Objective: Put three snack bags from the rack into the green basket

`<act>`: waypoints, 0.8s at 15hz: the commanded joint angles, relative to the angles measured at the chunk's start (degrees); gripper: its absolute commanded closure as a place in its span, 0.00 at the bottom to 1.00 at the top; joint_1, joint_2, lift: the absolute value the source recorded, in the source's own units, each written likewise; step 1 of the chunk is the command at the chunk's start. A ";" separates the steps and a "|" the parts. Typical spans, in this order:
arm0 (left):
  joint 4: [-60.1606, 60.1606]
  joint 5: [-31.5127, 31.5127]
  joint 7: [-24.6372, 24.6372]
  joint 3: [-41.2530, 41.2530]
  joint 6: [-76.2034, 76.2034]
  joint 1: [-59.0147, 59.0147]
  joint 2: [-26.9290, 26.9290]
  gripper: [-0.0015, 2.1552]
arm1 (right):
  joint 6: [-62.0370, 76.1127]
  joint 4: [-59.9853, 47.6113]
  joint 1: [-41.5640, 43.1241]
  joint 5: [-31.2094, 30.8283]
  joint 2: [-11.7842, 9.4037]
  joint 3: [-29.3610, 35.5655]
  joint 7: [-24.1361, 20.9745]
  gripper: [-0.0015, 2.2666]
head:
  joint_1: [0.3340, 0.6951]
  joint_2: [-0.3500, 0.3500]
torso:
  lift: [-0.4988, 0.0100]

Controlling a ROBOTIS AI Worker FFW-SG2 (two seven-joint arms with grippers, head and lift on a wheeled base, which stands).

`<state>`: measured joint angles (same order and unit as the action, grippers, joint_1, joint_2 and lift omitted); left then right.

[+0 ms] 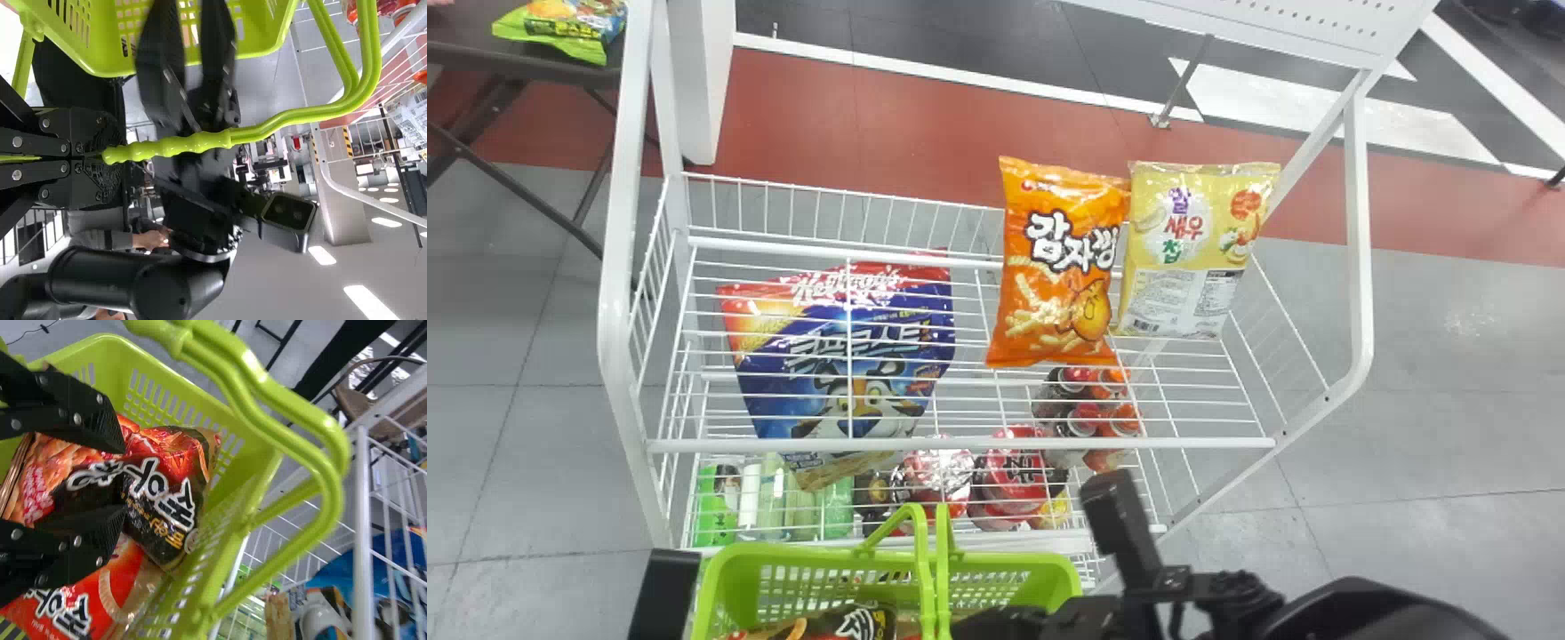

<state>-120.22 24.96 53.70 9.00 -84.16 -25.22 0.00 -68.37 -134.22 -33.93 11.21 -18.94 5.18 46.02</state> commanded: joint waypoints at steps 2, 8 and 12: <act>-0.01 0.00 0.26 -0.04 0.00 0.00 -0.15 0.68 | 1.61 -3.51 0.18 2.94 2.07 11.34 -0.23 0.05 | 1.00 0.00 | 0.98; 0.34 0.00 0.44 0.23 0.70 0.00 -0.15 0.68 | 16.20 3.26 9.41 5.40 3.65 16.97 -9.98 0.05 | 1.00 0.00 | 0.98; 0.16 -0.17 0.00 0.76 0.53 0.00 -0.15 0.68 | 26.39 13.72 18.11 4.87 3.47 13.10 -17.19 0.05 | 1.00 0.00 | 0.98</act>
<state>-119.97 24.92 53.76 9.50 -83.55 -25.22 0.00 -44.95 -124.58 -19.25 16.34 -15.39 19.67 29.43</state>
